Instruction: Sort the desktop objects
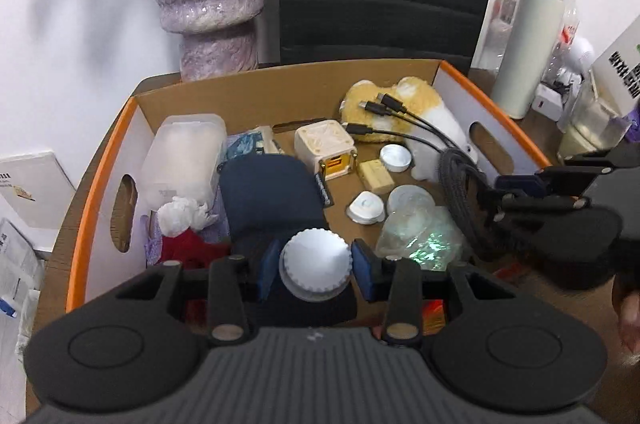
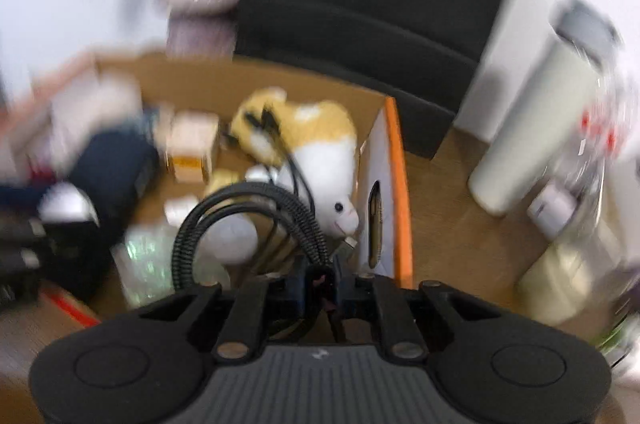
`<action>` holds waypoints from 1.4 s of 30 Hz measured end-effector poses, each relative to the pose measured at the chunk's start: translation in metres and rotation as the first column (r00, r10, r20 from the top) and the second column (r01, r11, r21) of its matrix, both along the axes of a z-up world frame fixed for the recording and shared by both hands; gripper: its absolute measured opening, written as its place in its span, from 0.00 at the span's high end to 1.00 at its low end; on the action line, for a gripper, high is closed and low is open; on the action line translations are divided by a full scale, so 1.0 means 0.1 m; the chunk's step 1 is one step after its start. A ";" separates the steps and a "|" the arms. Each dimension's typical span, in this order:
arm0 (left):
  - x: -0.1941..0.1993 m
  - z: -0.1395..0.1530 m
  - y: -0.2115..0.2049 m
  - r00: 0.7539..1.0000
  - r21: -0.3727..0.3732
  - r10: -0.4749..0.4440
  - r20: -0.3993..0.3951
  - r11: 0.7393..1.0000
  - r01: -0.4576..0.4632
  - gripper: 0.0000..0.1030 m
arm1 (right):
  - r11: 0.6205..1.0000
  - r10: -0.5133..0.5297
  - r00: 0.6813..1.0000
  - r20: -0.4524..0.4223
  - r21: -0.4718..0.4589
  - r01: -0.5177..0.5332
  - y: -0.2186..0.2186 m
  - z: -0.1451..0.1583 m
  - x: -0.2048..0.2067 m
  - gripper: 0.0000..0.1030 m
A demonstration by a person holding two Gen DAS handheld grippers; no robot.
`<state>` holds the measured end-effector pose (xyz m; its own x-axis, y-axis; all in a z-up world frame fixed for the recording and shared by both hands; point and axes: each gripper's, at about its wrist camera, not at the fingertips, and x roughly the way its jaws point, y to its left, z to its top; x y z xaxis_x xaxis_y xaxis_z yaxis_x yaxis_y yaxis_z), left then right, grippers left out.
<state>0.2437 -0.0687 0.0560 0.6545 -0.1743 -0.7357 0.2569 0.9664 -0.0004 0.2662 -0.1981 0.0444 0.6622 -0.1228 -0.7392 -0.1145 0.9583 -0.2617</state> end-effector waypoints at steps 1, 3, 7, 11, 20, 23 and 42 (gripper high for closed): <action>-0.01 0.01 -0.02 1.000 0.009 0.004 0.002 1.000 -0.004 0.60 | 1.000 -0.010 1.000 -0.006 -0.022 0.010 0.04 -0.01 0.01 0.85; -0.02 0.04 -0.05 1.000 0.013 0.005 -0.005 1.000 -0.005 0.58 | 0.998 -0.052 0.999 -0.016 0.021 0.053 0.00 0.05 0.02 0.73; -0.07 0.19 -0.09 1.000 0.003 0.017 0.014 1.000 -0.017 0.51 | 0.989 -0.064 0.997 0.046 0.133 0.058 -0.08 0.30 -0.15 0.46; -0.11 0.37 -0.08 0.998 0.004 0.066 0.002 0.998 -0.066 0.37 | 0.974 -0.039 0.998 0.056 0.227 0.025 -0.19 0.51 -0.29 0.37; -0.43 0.58 0.00 0.996 0.035 0.088 0.002 0.995 -0.088 0.08 | 0.933 -0.047 0.998 0.035 0.360 0.031 -0.33 0.67 -0.56 0.25; -0.51 0.67 0.10 0.992 0.031 0.124 -0.008 0.992 -0.123 0.08 | 0.941 -0.041 0.998 0.048 0.337 0.023 -0.29 0.73 -0.67 0.24; -1.48 0.23 0.76 0.972 -0.086 0.226 0.068 0.972 -0.220 0.02 | 0.925 -0.030 0.989 0.147 0.379 -0.029 0.05 0.38 -1.60 0.15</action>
<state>0.0954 0.0071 0.0787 0.7370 -0.0720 -0.6720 0.0373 0.9971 -0.0659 0.1062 -0.1931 0.0822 0.7673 0.1471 -0.6242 -0.1021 0.9889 0.1075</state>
